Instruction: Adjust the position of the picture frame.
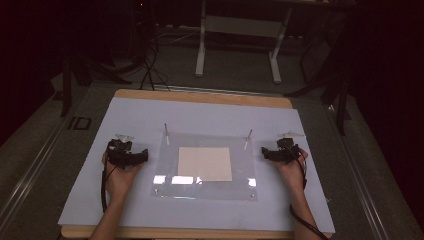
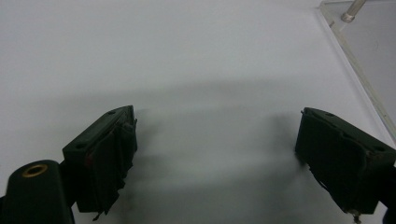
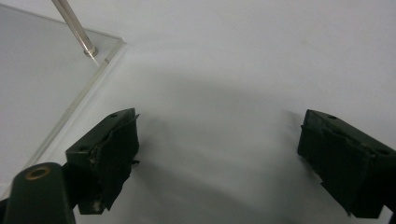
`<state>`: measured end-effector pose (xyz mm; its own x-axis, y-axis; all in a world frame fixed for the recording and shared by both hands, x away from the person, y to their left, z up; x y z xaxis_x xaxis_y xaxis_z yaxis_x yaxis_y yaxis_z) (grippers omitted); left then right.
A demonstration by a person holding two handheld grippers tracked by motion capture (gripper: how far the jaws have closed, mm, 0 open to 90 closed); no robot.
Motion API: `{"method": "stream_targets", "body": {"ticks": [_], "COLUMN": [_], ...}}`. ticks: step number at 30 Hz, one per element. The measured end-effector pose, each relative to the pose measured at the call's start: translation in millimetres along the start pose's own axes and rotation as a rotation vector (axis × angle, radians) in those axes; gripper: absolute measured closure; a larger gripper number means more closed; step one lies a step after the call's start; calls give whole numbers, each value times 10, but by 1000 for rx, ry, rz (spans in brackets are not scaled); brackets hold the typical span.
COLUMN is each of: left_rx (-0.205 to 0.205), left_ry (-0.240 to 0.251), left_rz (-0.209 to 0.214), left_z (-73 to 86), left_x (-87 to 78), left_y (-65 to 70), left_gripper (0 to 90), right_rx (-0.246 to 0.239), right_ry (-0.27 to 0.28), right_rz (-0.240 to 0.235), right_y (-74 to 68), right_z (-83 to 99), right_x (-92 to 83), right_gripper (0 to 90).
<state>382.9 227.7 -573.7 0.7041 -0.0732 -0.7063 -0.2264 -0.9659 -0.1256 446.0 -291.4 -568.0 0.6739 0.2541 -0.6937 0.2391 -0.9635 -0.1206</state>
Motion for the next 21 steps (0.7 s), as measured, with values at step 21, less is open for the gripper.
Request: {"method": "stream_targets", "body": {"ticks": [21], "left_rx": [34], "left_ry": [67], "left_rz": [39], "left_z": [-64], "left_x": [-111], "left_y": [2], "left_gripper": [342], "right_rx": [21], "right_ry": [23], "right_rz": [1], "right_y": [19], "right_z": [-14], "right_x": [-47], "right_gripper": [307]}}
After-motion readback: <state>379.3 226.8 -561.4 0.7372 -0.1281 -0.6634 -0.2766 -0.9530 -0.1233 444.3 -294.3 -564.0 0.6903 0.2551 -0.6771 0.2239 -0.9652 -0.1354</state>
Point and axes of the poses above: each handheld gripper's, and its own axes: x roughly forward along the jaws, z roughly out of its underside, y roughly to its right, the point moved 4 cm from there along x, roughly forward along the jaws, and after that the axes turned 10 degrees about x, right-handed, at the moved point
